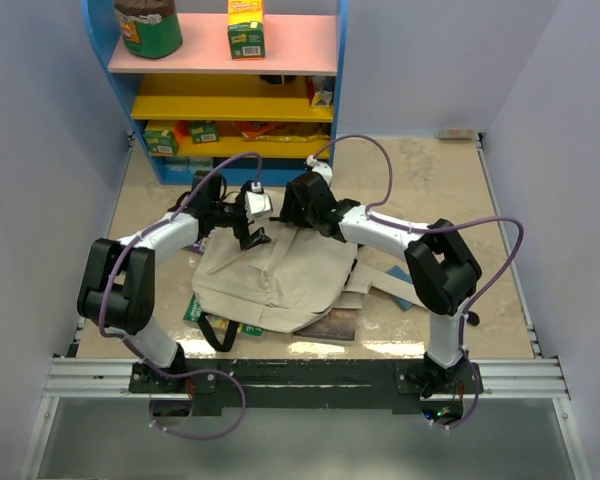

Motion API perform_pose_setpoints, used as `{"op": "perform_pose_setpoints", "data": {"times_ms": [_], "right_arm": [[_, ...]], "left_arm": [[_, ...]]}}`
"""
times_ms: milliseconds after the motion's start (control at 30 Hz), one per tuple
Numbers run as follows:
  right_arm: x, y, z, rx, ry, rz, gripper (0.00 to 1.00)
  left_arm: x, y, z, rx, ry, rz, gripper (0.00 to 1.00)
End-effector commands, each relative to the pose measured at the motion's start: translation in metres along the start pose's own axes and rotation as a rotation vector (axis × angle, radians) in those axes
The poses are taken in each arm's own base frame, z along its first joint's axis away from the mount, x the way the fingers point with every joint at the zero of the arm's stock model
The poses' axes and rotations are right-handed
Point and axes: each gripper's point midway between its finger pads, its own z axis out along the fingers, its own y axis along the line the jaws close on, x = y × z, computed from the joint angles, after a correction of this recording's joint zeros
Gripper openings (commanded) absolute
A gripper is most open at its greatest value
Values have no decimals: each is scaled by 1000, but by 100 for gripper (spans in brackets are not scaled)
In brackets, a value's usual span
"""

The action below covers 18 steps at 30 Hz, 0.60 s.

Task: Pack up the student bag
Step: Unzip the student bag at the center of the board.

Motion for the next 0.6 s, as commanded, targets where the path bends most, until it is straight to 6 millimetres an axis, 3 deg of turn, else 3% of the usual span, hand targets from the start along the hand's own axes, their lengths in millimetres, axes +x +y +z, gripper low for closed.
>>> {"op": "perform_pose_setpoints", "data": {"times_ms": [0,100,300,500,567], "right_arm": [[-13,10,-12,-40,-11,22,62],[-10,11,-13,-59,-12,29,52],[-7,12,-13,-74,-5,27,16],[-11,14,-18,-88,-19,25,11],[-10,15,-19,-93,-18,25,10]], "left_arm": [[-24,11,10,52,-85,178,99],[-23,12,16,75,-89,190,94],[-19,-1,23,137,-86,207,82],[-7,-20,20,214,-51,214,61],[-4,-20,20,216,-42,217,58]]}}
